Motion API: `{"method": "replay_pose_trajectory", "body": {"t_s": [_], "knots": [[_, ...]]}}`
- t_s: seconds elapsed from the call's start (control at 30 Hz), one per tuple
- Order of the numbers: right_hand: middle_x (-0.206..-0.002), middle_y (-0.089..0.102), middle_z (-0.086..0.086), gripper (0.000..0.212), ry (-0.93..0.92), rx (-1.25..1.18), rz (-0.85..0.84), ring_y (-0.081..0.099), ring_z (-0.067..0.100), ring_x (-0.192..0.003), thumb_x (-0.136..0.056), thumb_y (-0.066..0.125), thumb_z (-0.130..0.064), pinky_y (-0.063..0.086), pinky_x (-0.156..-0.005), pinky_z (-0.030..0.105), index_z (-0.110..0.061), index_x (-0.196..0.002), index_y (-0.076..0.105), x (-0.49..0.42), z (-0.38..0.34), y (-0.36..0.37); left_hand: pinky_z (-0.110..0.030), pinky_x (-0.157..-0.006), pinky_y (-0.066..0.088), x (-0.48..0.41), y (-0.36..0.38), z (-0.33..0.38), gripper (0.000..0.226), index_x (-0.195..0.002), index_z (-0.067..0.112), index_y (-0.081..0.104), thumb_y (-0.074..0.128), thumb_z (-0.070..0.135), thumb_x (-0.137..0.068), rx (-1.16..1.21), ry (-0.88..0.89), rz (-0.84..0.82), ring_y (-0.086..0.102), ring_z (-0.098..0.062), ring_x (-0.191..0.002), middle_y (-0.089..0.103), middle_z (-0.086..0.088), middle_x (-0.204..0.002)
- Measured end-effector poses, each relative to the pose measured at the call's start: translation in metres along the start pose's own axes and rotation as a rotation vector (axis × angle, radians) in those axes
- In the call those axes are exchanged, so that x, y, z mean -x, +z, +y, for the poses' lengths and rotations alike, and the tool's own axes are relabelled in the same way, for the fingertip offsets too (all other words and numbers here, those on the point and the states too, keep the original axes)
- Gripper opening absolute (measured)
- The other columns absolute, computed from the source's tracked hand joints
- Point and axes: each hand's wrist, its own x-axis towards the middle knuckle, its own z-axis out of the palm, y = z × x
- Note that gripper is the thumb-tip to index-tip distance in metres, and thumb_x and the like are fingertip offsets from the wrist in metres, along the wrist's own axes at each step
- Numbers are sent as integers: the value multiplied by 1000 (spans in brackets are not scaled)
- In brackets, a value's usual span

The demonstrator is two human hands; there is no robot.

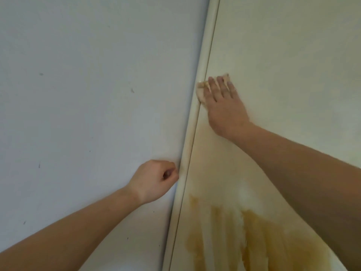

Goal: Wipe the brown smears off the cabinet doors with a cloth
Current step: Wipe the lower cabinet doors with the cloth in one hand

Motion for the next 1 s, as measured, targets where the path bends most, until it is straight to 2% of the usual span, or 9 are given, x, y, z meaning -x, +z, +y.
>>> {"method": "replay_pose_trajectory", "body": {"t_s": [0.1, 0.23, 0.3, 0.47, 0.53, 0.67, 0.77, 0.9, 1.0], "knots": [[-169, 0, 20, 71, -134, -43, -56, -4, 40, -156, -91, 17, -13, -5, -126, 53, -3, -161, 6, 29, -52, 27, -27, -54, 33, 0, 3, 4, 34, -58, 20, 35, 33, 45, -82, 31, 11, -4, 40, -11, -54, 40, 3, -54], [-159, 39, 16, 69, -565, -58, -245, 31, 37, -150, -88, 21, -19, 11, -125, 50, -6, -153, 40, 146, -83, 70, -29, -56, 34, 1, 9, -1, 39, -58, 25, 35, 49, 36, -92, 26, 7, -32, 42, -8, -52, 42, 5, -53], [-163, 35, 9, 69, -538, -40, -174, 31, 31, -151, -90, 20, -22, 3, -123, 43, -11, -155, 39, 127, -57, 57, -31, -55, 35, 1, 9, 1, 38, -58, 22, 35, 45, 39, -90, 32, 21, -48, 41, -10, -53, 42, 4, -54], [-170, -2, 12, 69, 23, -58, -40, -5, 32, -157, -94, 20, -13, -8, -127, 46, -8, -162, 7, 23, -17, 14, -32, -55, 36, -2, 5, 5, 39, -60, 16, 36, 42, 37, -92, 57, 39, -47, 38, -13, -52, 41, 1, -55], [-169, 4, 17, 72, -29, -44, -71, -1, 39, -156, -89, 13, -11, -5, -126, 50, -4, -161, 11, 48, -44, 27, -36, -57, 40, -3, 7, 3, 40, -62, 13, 39, 36, 43, -88, 72, 18, -23, 41, -15, -54, 43, 0, -55], [-168, 18, 15, 75, -583, -95, -300, 7, 36, -156, -90, 2, -24, -25, -120, 43, -6, -159, 25, 202, -103, 82, -35, -55, 39, 5, 14, -3, 39, -60, 20, 38, 30, 49, -85, 20, 19, -20, 46, -17, -55, 46, 1, -55], [-165, 29, 11, 73, -759, -69, -363, 20, 30, -154, -92, 4, -26, -20, -122, 42, -9, -156, 36, 215, -86, 84, -32, -54, 34, 8, 17, -3, 36, -58, 24, 33, 34, 43, -88, -7, 84, -40, 44, -14, -54, 43, 3, -54], [-161, 35, 15, 68, -387, -45, -127, 30, 34, -151, -89, 18, -14, 7, -126, 43, -4, -151, 43, 148, -62, 74, -33, -53, 32, 6, 25, 0, 36, -57, 26, 32, 32, 46, -87, 44, 42, -35, 44, -10, -54, 43, 4, -53], [-169, 9, 14, 64, -419, -38, -188, 3, 34, -157, -97, 12, -15, -21, -122, 41, -3, -160, 20, 182, -90, 69, -31, -54, 28, 12, 38, -1, 37, -58, 25, 34, 37, 43, -91, 61, 18, -49, 45, -9, -55, 44, 5, -54]]}}
